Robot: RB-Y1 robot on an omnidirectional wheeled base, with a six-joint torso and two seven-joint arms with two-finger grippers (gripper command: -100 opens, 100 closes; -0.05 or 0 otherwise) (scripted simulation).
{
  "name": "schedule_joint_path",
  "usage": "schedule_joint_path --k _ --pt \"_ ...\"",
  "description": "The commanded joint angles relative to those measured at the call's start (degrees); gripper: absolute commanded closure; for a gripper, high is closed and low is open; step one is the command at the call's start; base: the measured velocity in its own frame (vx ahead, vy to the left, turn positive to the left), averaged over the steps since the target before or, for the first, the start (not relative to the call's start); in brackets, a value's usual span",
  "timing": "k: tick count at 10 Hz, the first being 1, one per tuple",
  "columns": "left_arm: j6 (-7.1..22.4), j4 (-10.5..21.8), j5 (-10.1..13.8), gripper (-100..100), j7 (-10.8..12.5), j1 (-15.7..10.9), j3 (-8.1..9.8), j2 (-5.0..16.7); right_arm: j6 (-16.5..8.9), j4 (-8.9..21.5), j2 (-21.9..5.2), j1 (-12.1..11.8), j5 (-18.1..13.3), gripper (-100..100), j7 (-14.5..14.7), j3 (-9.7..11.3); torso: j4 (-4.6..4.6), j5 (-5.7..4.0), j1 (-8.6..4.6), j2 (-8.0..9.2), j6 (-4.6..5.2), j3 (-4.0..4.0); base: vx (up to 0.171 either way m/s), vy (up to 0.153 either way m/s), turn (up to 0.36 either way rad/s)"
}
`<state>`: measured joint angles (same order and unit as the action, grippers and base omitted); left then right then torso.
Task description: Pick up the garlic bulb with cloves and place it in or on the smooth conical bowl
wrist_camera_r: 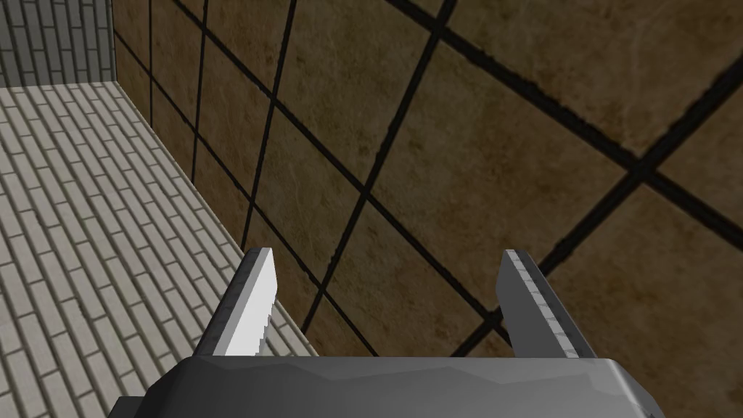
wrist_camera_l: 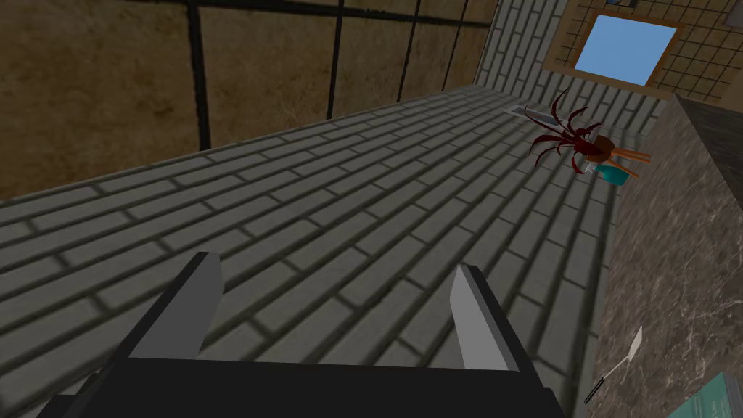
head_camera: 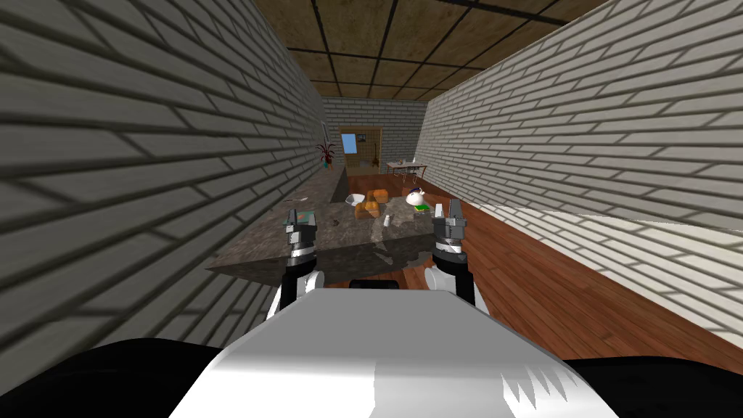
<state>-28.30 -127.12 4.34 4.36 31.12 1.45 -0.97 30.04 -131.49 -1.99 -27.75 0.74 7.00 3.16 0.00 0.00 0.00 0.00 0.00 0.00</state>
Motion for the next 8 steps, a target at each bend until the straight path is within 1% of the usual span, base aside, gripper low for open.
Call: schedule_joint_path --k 1,4,8 --pt "0.8 0.2 0.1 -100 0.3 -0.2 0.16 1.9 0.0 0.0 0.0 0.0 0.0 0 0.0 0.0 0.0 0.0 0.0 0.0 0.0 0.0 0.0 -0.003 -0.022" --pt "4.0 0.9 0.6 -100 1.4 -1.0 0.82 6.0 0.0 0.0 0.0 0.0 0.0 0 0.0 0.0 0.0 0.0 0.0 -0.01 0.01 0.0 0.001 -0.006 -0.035" --pt "10.5 2.3 1.7 -100 3.8 -2.8 2.32 10.3 0.0 0.0 0.0 0.0 0.0 0 0.0 0.0 0.0 0.0 -0.02 -0.02 0.01 -0.01 0.003 -0.01 -0.063"
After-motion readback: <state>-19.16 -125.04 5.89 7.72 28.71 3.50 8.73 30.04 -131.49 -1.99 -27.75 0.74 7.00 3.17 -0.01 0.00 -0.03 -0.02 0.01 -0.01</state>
